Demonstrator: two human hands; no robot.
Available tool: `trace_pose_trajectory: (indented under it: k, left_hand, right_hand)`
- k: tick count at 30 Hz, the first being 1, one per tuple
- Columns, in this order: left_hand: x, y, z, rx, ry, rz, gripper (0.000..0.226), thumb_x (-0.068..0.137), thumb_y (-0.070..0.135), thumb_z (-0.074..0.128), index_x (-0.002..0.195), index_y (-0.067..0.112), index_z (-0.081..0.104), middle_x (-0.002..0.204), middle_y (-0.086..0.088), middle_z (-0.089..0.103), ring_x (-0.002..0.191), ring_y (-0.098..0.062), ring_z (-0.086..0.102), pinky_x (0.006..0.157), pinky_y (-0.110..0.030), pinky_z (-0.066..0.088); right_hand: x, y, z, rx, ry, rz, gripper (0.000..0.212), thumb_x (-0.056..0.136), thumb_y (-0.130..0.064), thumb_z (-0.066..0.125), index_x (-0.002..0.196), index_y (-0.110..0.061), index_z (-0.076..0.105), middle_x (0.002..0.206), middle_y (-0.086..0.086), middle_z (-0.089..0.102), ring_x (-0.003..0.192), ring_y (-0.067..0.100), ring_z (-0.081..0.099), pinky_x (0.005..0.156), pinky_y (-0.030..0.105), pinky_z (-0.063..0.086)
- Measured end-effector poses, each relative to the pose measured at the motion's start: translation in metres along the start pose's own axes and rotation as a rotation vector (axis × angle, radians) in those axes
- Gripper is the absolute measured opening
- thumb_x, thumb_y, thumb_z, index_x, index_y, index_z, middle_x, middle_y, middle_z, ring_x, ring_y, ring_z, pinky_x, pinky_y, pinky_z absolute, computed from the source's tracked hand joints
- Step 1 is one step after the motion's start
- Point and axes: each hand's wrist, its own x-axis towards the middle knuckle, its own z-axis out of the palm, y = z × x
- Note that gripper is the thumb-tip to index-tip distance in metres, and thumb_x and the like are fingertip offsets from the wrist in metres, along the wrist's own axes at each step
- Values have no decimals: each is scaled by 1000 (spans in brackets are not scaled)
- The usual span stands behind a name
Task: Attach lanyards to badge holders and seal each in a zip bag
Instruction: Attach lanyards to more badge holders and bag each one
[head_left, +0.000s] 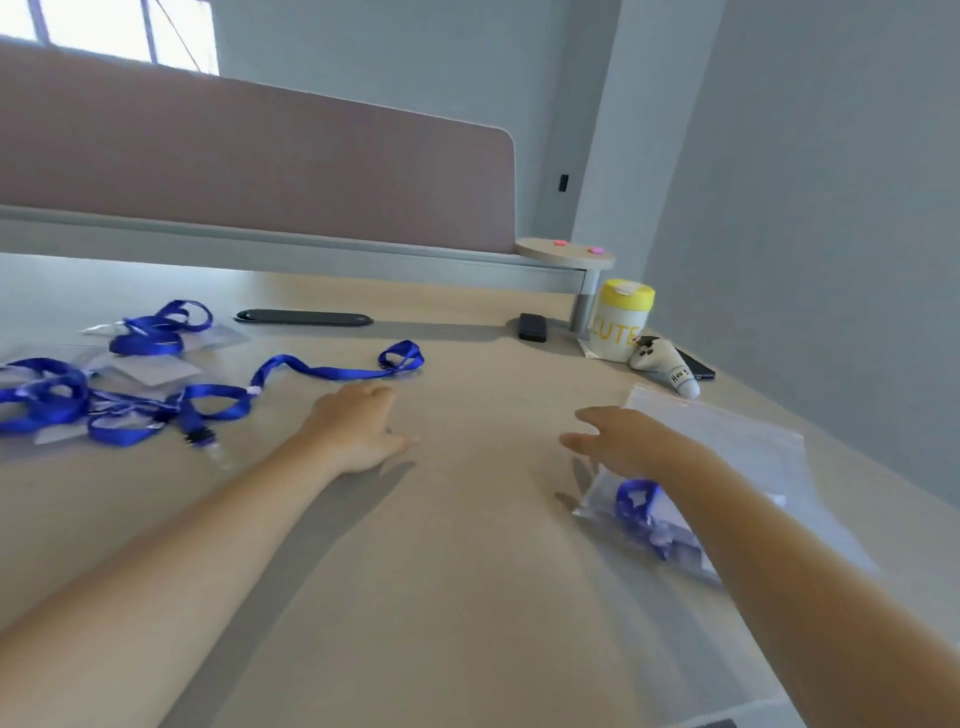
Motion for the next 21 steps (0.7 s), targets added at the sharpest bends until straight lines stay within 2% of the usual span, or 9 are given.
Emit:
trace_pose_trajectory:
  k: [4, 7, 9, 14, 18, 21]
  left_hand:
    - [-23, -59, -5, 92, 69, -180, 55, 85, 54, 45, 115, 8, 47, 131, -9, 45, 122, -27, 41, 93, -40, 39]
    - [-30, -93, 2, 95, 13, -327, 72, 84, 63, 38, 138, 17, 29, 150, -8, 23, 138, -31, 20, 110, -47, 22]
    - [-31, -108, 8, 37, -39, -364, 77, 83, 65, 35, 143, 20, 19, 153, -6, 17, 142, -29, 12, 115, -48, 15]
    - [-20, -123, 13, -8, -120, -258, 77, 84, 64, 32, 143, 17, 19, 153, 0, 16, 144, -20, 7, 116, -48, 8]
    - [-9, -126, 14, -20, -115, -189, 74, 84, 64, 33, 141, 19, 22, 152, 2, 19, 143, -18, 10, 117, -46, 7]
    - [-1, -126, 13, -20, -103, -150, 72, 84, 64, 33, 141, 20, 24, 150, 4, 22, 142, -17, 13, 115, -43, 9]
  right_hand:
    - [19, -56, 30, 0, 41, -122, 56, 94, -39, 40, 142, -13, 26, 151, 4, 26, 139, 21, 25, 112, 32, 21]
    - [31, -93, 50, 24, 75, -203, 49, 93, -35, 43, 133, -7, 38, 142, 11, 37, 130, 27, 37, 107, 35, 31]
    - [42, -112, 60, 46, 89, -248, 47, 92, -34, 45, 128, -5, 41, 137, 13, 42, 125, 29, 40, 104, 37, 34]
    - [80, -138, 75, 109, 168, -246, 49, 90, -37, 48, 126, -6, 41, 134, 13, 43, 124, 29, 40, 104, 38, 34]
    - [113, -144, 74, 152, 250, -150, 36, 89, -38, 48, 106, -7, 49, 119, 15, 53, 110, 32, 48, 91, 38, 39]
    - [132, -149, 73, 123, 278, -125, 26, 89, -39, 47, 90, -13, 45, 113, 14, 57, 107, 32, 49, 86, 37, 39]
